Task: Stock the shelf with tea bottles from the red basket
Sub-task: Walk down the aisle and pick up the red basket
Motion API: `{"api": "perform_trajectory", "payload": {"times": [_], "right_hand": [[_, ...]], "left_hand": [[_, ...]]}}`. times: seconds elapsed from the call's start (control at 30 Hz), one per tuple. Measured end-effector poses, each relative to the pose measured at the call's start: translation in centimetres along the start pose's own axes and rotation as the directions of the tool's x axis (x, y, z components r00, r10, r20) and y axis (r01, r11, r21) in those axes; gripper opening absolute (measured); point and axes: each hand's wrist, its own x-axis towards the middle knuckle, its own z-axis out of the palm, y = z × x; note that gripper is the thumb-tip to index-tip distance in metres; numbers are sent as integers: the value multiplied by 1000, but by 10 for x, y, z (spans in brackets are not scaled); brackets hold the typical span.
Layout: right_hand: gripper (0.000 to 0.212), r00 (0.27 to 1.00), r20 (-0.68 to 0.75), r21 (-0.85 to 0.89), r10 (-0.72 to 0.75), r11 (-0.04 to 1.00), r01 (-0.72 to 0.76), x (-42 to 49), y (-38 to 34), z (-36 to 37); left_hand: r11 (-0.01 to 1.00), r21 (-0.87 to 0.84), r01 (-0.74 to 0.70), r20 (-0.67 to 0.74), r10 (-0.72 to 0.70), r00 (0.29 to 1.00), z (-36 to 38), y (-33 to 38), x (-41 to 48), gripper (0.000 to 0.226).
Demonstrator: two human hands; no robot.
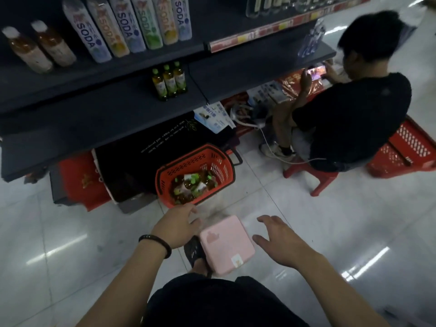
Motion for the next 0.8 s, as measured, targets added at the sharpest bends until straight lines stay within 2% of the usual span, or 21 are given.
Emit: {"api": "perform_trajectory", "payload": {"times": [0.13,0.3,0.53,0.8], "right_hand": [[63,1000,-6,-38,-2,999,1,52,-46,-27],[64,999,18,-59,-43,997,44,117,-101,-44],[57,988,108,-68,-107,991,115,193,-140,-66],[46,937,262,-96,-231,960,263,291,-139,-106]], "left_hand": [[999,30,-16,1,16,1000,-44,-29,52,34],[998,49,-32,30,30,999,-85,-36,104,37],[998,47,29,-29,-28,999,-105,-42,144,38],[962,-114,249,-93,-260,961,-101,-29,198,35]]}}
